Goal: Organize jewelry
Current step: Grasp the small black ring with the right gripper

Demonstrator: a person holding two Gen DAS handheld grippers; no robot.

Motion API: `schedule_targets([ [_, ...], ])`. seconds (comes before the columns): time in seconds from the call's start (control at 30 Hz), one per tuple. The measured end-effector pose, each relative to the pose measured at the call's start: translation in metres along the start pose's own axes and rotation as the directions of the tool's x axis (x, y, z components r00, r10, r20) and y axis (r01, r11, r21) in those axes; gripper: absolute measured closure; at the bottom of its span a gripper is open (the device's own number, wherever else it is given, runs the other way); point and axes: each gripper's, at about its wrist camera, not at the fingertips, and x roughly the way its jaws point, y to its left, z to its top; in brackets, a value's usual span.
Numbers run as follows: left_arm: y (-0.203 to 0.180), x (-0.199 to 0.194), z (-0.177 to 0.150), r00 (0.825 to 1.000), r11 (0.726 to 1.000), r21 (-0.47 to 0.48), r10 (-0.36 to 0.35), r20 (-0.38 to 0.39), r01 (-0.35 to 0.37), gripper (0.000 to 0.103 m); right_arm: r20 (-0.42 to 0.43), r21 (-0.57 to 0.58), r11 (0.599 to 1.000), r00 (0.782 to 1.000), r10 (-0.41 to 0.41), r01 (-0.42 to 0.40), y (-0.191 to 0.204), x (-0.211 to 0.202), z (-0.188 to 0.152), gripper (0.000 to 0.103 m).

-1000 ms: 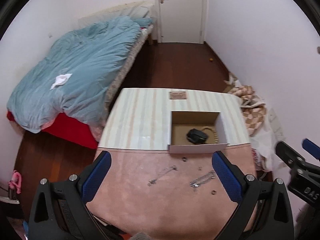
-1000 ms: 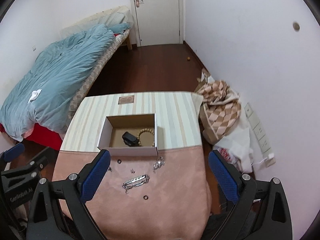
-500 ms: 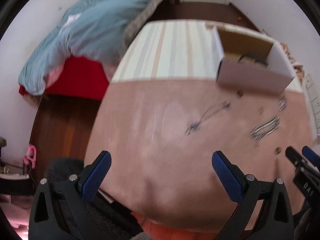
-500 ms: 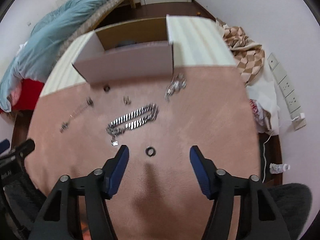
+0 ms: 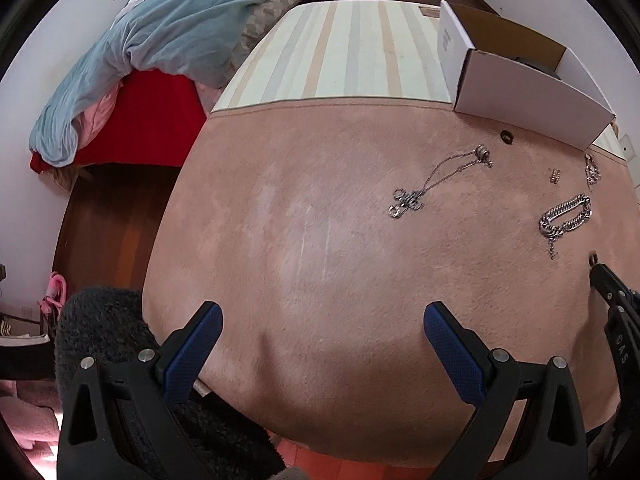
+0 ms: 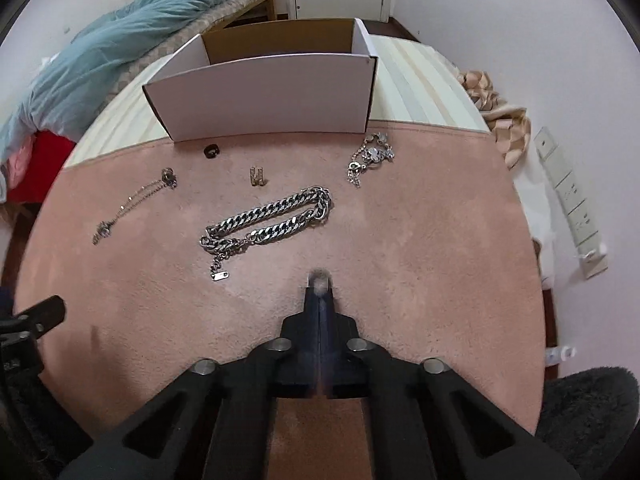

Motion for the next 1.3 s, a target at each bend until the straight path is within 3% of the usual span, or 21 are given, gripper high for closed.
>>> schedule_targets([
  [0.23, -0.028, -0.007, 0.015, 0.992, 0.991, 0.043, -0.127, 0.021, 0.126, 0.001, 0.034, 0.15, 0.985, 0.996, 0.084, -0.088, -0.042, -0.017, 0.013, 0.103],
  [0.3, -0.045, -0.007, 0.024, 0.984, 0.983, 0.07, -0.175, 0.028, 0.173, 0.001, 0.017, 0.169, 0.973, 0.988, 0.155, -0.156, -0.051, -0.015, 0.017, 0.103],
  [0.4, -0.059, -0.003, 0.033, 0.983, 0.98, 0.085, -0.183, 0.008, 0.181, 0.001, -0.017, 0.175, 0.959, 0.973, 0.228, -0.222, -0.052, -0.007, 0.022, 0.1],
  [0.43, -0.062, -0.002, 0.034, 0.985, 0.981, 0.09, -0.173, 0.008, 0.172, 0.001, -0.028, 0.148, 0.966, 0.976, 0.217, -0.211, -0.047, -0.003, 0.023, 0.095],
  [0.5, -0.064, 0.001, 0.037, 0.989, 0.985, 0.099, -0.146, 0.012, 0.144, 0.001, -0.02, 0.101, 0.974, 0.979, 0.204, -0.201, -0.038, 0.0, 0.022, 0.066],
  [0.53, -0.063, 0.002, 0.038, 0.99, 0.986, 0.101, -0.138, 0.012, 0.136, 0.001, -0.018, 0.078, 0.978, 0.981, 0.195, -0.193, -0.033, 0.003, 0.021, 0.063],
  [0.73, -0.048, 0.01, 0.037, 0.996, 0.992, 0.097, -0.087, 0.009, 0.085, 0.001, 0.009, -0.036, 0.996, 0.997, 0.076, -0.076, -0.008, 0.014, 0.021, 0.066],
  [0.8, -0.046, 0.012, 0.036, 0.996, 0.992, 0.091, -0.085, 0.001, 0.085, 0.001, 0.033, -0.074, 0.997, 0.999, 0.02, -0.017, -0.002, 0.014, 0.02, 0.09],
  [0.9, -0.049, 0.011, 0.038, 0.995, 0.991, 0.093, -0.101, -0.001, 0.101, 0.001, 0.039, -0.082, 0.997, 0.999, 0.005, -0.002, -0.004, 0.012, 0.018, 0.09],
  [1.0, -0.06, 0.011, 0.039, 0.989, 0.985, 0.095, -0.147, -0.01, 0.147, 0.001, 0.038, -0.006, 1.0, 0.999, 0.015, -0.015, -0.021, 0.007, 0.019, 0.09],
  [1.07, -0.069, 0.012, 0.041, 0.979, 0.975, 0.083, -0.203, -0.027, 0.205, 0.001, 0.039, 0.046, 0.999, 0.999, 0.016, -0.018, -0.038, 0.002, 0.022, 0.09],
  [1.17, -0.08, 0.019, 0.047, 0.942, 0.944, 0.022, -0.327, -0.074, 0.33, 0.001, 0.048, 0.103, 0.995, 0.999, 0.011, -0.016, -0.056, -0.004, 0.028, 0.09],
  [1.23, -0.091, 0.025, 0.052, 0.919, 0.924, -0.007, -0.381, -0.1, 0.382, 0.01, 0.053, 0.114, 0.993, 0.999, 0.0, -0.006, -0.063, -0.006, 0.029, 0.09],
  [1.3, -0.102, 0.027, 0.055, 0.922, 0.926, 0.009, -0.373, -0.107, 0.376, 0.015, 0.056, 0.122, 0.992, 0.998, -0.014, 0.007, -0.069, -0.006, 0.03, 0.09],
])
